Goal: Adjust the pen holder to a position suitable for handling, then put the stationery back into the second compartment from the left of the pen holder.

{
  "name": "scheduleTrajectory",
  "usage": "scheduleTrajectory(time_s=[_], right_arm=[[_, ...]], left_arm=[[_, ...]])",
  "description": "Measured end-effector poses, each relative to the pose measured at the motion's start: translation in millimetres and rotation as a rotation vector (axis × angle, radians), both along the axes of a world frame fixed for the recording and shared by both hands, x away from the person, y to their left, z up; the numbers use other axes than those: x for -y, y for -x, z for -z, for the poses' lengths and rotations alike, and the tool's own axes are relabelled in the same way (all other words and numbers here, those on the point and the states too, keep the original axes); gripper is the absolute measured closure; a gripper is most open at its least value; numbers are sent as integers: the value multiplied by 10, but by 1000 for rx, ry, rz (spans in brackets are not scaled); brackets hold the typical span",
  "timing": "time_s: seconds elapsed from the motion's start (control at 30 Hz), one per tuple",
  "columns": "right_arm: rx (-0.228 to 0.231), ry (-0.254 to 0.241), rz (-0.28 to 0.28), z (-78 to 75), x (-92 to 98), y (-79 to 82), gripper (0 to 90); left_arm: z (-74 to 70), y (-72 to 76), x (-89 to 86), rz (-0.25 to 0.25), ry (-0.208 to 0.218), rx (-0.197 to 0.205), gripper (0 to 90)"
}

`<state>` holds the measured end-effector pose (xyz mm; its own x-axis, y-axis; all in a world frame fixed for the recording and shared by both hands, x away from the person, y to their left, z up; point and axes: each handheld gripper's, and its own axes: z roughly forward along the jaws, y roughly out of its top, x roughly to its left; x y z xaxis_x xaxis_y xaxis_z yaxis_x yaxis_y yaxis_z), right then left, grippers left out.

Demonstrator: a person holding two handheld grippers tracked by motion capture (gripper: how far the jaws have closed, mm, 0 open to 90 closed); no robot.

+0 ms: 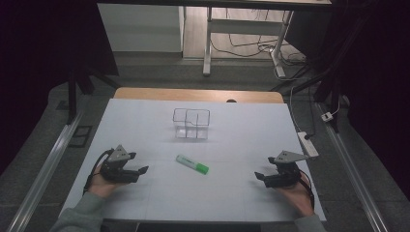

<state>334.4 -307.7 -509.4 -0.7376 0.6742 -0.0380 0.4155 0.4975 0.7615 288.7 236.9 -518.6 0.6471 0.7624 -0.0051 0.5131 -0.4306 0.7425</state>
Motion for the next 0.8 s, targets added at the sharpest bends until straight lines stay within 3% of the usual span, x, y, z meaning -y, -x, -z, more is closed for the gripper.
scheduleTrajectory(time_s=[0.8], right_arm=[[-6, 10, 3, 13, 0, 3, 167]], left_arm=[[-118, -138, 129, 163, -105, -4, 259]])
